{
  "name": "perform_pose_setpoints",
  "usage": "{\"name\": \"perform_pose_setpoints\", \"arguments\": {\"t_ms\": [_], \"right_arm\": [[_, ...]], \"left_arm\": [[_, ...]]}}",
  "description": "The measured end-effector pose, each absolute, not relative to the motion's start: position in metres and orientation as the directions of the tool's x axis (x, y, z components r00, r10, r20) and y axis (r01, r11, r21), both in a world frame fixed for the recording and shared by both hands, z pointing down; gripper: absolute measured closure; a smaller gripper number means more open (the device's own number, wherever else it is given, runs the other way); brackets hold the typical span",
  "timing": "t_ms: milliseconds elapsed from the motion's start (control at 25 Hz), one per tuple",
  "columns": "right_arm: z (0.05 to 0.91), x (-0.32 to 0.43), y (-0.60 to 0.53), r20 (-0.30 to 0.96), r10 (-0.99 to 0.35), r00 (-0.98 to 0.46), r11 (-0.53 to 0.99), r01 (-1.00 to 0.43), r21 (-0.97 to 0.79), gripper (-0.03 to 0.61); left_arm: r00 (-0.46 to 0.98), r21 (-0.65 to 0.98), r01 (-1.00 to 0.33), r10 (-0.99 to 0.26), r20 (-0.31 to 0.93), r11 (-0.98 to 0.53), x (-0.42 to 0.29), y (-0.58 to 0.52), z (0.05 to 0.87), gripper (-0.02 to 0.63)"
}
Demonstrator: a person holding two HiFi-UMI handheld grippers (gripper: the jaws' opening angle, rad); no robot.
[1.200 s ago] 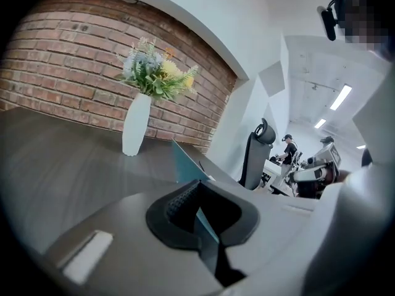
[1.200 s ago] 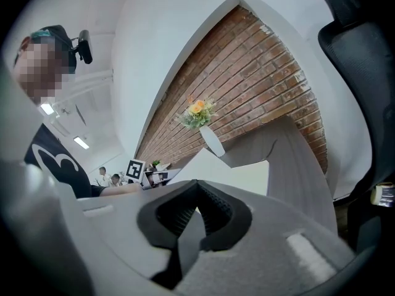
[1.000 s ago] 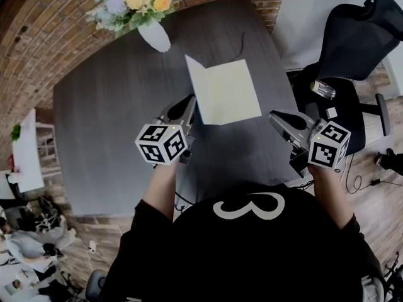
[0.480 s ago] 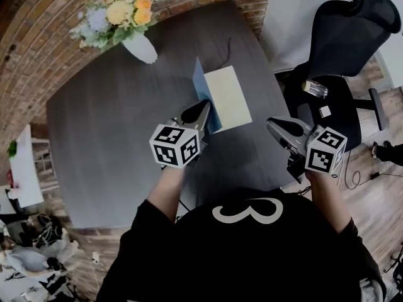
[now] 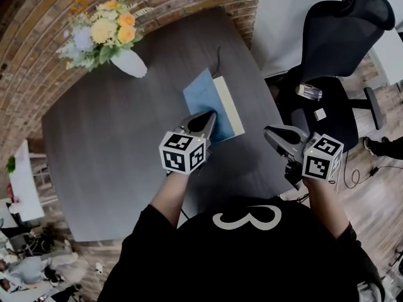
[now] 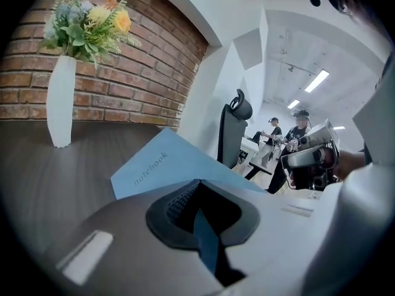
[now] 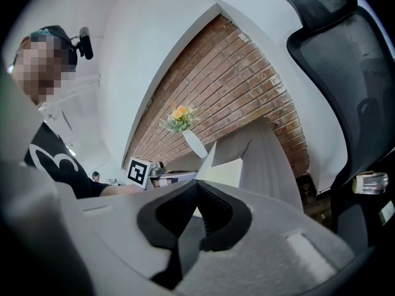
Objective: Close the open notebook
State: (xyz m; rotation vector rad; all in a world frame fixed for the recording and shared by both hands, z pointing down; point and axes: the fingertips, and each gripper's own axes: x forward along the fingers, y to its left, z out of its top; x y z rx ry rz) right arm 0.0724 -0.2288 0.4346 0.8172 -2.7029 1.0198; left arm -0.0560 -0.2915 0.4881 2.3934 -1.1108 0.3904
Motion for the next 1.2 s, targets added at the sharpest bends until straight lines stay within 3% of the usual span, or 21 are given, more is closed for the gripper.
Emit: {"name": "perform_pose_setpoints", "arguments": {"t_ms": [520, 880, 1200], "right_arm": [[0.447, 0.087, -0.238, 0.315, -0.461, -0.830, 0.598, -0.552, -0.581, 0.577], [0.454, 0.089, -0.240, 0.306, -0.462, -0.833, 0.588, -0.546, -0.597, 0.577], [0.461, 0.086, -0.241, 0.302, -0.451, -0.840, 0.591, -0.534, -0.605, 0.577]], "left_arm": [[0.595, 0.238, -0.781, -0.572, 0.564, -0.577, -0.036, -0.300, 0.536, 0.600], [0.465, 0.032, -0.776, -0.538, 0.704, -0.630, -0.023, -0.300, 0.558, 0.601], [0.481, 0.086, -0.772, -0.489, 0.728, -0.630, -0.022, -0.300, 0.560, 0.601]]}}
